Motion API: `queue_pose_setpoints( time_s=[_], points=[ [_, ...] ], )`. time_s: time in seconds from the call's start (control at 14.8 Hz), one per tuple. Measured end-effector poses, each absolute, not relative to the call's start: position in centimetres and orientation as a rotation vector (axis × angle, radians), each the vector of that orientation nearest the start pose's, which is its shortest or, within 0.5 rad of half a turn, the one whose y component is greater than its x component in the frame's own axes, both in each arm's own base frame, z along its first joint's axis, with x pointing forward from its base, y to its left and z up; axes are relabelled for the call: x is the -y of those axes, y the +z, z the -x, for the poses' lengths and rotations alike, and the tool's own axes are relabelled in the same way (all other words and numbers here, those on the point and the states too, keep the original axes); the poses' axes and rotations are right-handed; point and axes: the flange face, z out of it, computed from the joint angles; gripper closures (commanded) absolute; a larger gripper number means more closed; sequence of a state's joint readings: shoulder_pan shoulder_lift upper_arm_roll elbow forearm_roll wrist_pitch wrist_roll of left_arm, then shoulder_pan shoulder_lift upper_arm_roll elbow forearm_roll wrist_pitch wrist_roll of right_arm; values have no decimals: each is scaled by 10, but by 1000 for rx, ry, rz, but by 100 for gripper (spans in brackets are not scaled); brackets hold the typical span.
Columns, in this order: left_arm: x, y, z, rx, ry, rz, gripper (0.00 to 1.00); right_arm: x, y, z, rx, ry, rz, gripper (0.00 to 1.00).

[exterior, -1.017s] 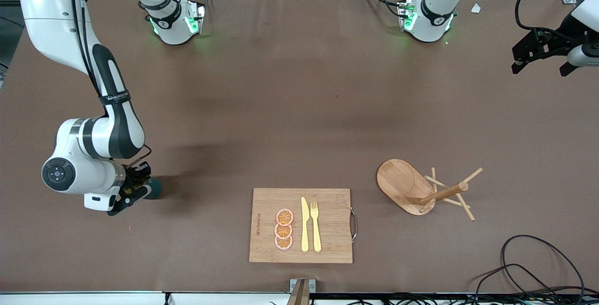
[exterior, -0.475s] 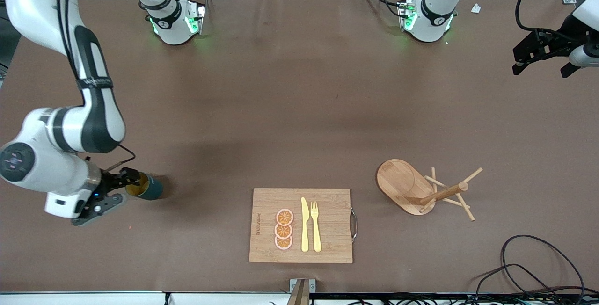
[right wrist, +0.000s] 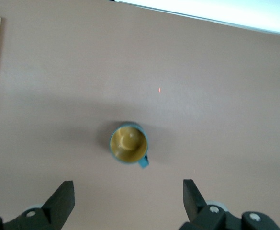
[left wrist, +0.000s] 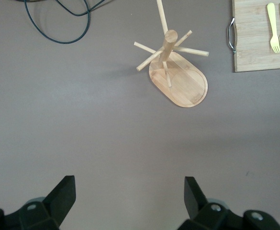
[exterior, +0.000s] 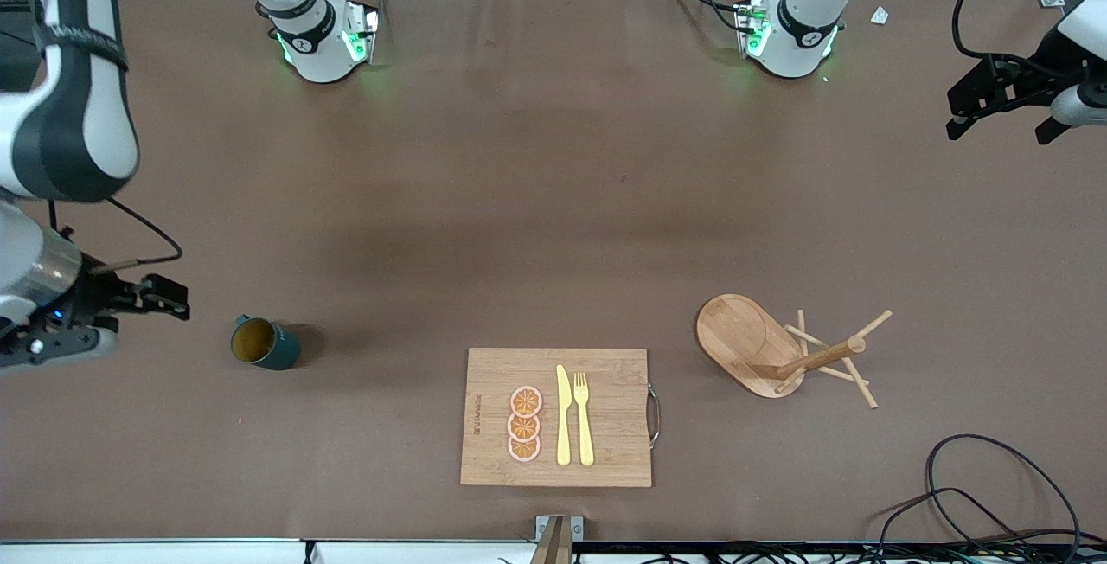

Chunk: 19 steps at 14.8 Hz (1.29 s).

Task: Transfer cup from left to right arm and place
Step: 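Open the right gripper and raise it away from the mug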

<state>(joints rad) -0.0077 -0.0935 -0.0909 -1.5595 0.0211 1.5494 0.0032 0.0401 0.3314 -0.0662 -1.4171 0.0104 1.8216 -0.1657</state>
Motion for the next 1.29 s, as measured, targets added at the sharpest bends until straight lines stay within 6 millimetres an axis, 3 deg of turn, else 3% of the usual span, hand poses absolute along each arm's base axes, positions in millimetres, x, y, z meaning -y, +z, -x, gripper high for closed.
queue_pose_setpoints(
  time_s=[0.34, 0.75, 1.29],
  points=[
    [52, 678, -520, -157, -130, 3109, 0, 21, 576, -625, 68, -190, 3143, 0],
    [52, 677, -520, -157, -124, 3109, 0, 24, 604, -570, -21, -185, 3116, 0],
    [53, 670, -510, -138, 21, 3108, 0, 16, 648, -571, 4, -309, 3118, 0]
  ],
)
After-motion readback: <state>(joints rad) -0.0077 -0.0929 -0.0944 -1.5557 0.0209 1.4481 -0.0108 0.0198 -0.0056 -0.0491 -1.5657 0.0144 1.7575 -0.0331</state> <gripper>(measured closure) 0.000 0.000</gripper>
